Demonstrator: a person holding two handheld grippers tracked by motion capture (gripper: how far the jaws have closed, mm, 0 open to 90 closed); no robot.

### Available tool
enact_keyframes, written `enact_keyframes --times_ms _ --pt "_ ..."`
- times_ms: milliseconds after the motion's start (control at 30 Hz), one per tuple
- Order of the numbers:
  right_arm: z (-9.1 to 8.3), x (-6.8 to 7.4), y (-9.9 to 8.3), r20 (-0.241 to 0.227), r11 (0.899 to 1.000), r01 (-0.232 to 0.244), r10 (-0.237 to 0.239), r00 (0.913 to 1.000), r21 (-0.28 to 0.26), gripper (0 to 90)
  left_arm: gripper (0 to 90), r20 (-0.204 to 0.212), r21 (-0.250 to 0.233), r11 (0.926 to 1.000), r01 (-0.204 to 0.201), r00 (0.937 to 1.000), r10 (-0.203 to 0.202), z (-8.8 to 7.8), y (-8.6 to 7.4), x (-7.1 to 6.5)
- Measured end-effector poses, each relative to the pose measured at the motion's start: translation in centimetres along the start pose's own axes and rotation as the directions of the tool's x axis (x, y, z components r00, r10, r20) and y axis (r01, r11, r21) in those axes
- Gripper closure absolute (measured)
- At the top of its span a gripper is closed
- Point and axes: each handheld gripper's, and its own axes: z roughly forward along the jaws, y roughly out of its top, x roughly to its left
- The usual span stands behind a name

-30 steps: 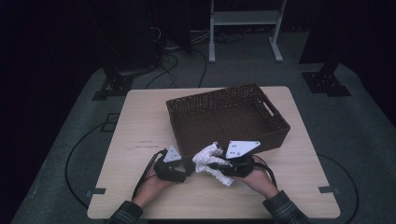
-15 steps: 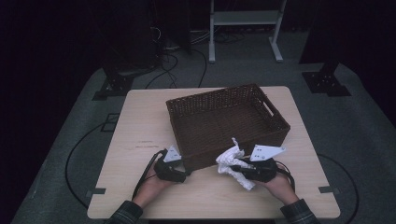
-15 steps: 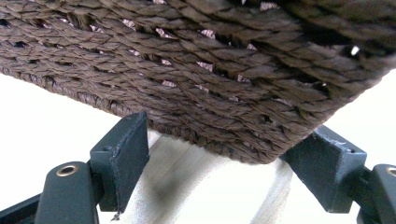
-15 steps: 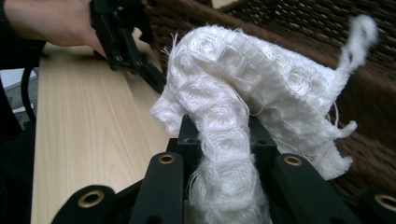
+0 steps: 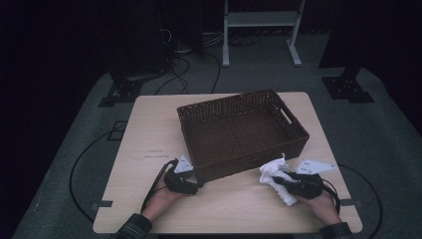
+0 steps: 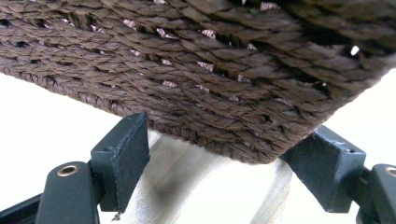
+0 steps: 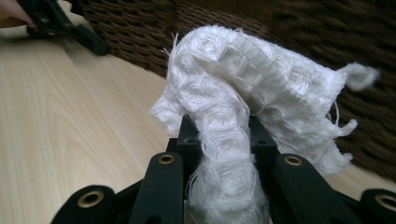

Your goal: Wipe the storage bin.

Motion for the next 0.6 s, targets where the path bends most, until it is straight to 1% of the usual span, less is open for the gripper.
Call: enact_keyframes --times_ms 100,200,233,267,333,367,400,467,533,600 --pt "-0.5 -0.5 -1.1 0.022 0.999 -0.032 0.032 0.9993 0.011 71.8 23.0 0.004 0.011 0.9999 -0.006 1.0 0.006 -0.3 0.0 0.0" --pt "-0.7 -0.8 -1.5 0.03 0.999 -0.041 0.041 0.9987 0.015 71.7 23.1 0.002 -0.002 0.9999 -0.015 0.9999 0.015 -1.0 0.0 0.1" --pt "-0.7 -0.8 -1.5 0.035 0.999 -0.043 0.042 0.9985 0.014 71.6 23.4 0.005 -0.004 0.9999 -0.017 0.9998 0.017 -1.3 0.0 0.2" --pt "-0.8 -0.8 -1.5 0.037 0.999 -0.044 0.044 0.9984 0.013 71.5 24.9 0.018 -0.012 0.9999 -0.01 0.9998 0.01 -1.6 -0.1 0.3" --pt "-0.8 -0.8 -1.5 0.043 0.999 -0.047 0.047 0.998 0.011 71.4 29.9 0.047 -0.018 0.9998 -0.006 0.9989 0.006 -2.5 -0.3 0.6" --pt "-0.9 -0.9 -1.5 0.048 0.999 -0.049 0.048 0.9977 0.015 71.4 31.2 0.055 -0.029 0.9996 0.003 0.9985 -0.001 -2.9 -0.3 0.8" --pt "-0.9 -0.9 -1.5 0.05 0.999 -0.047 0.046 0.9977 0.016 71.4 33.6 0.077 -0.046 0.9988 0.017 0.997 -0.013 -3.5 -0.4 1.1" --pt "-0.9 -0.9 -1.6 0.053 0.998 -0.052 0.051 0.9973 0.02 71.4 42.9 0.101 -0.071 0.9972 0.025 0.9947 -0.018 -4.4 -0.5 1.4" --pt "-1.0 -0.9 -1.7 0.056 0.998 -0.055 0.054 0.997 0.02 71.2 49.2 0.112 -0.099 0.9947 0.027 0.9935 -0.016 -5.6 -0.5 1.7" --pt "-1.1 -0.9 -1.8 0.057 0.998 -0.054 0.053 0.997 0.025 71.2 58.8 0.121 -0.118 0.9923 0.04 0.9923 -0.026 -6.5 -0.4 1.9"
